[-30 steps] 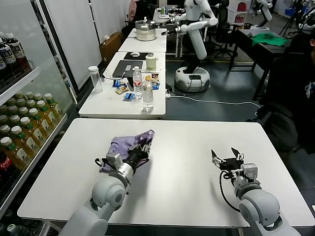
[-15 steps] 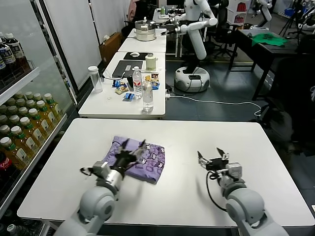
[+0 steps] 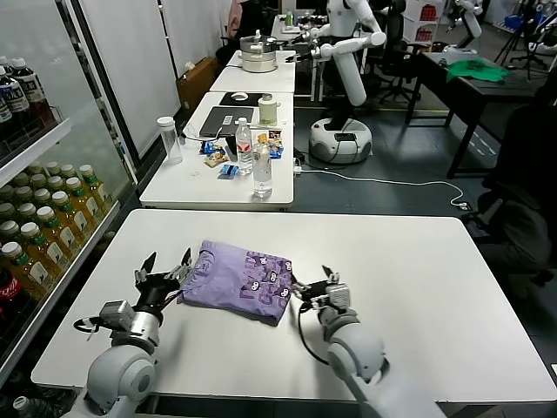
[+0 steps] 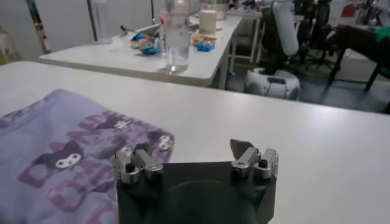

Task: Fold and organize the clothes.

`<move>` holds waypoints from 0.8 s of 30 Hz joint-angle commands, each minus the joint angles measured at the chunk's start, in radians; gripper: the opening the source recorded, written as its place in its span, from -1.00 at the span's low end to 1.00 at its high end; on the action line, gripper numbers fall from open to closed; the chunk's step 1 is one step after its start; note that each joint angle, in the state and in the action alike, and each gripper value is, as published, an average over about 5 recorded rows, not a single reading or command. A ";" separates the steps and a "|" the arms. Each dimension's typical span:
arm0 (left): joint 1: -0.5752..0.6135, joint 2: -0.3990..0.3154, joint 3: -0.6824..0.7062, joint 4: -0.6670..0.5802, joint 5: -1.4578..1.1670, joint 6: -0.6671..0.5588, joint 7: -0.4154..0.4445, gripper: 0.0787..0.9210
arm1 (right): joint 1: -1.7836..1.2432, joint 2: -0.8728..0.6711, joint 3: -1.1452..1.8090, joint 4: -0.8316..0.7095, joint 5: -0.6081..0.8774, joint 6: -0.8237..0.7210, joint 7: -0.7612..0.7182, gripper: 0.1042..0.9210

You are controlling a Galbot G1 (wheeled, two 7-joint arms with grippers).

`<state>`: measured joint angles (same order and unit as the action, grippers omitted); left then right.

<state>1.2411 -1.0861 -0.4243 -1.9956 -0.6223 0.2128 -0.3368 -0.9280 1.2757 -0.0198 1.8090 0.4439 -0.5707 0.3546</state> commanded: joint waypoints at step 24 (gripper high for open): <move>0.059 0.021 -0.048 -0.004 0.021 -0.031 -0.019 0.77 | 0.161 0.040 0.011 -0.245 0.035 -0.007 -0.007 -0.30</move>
<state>1.2947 -1.0667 -0.4689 -2.0028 -0.6040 0.1863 -0.3543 -0.8453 1.3550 -0.0553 1.6377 0.4769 -0.5751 0.3728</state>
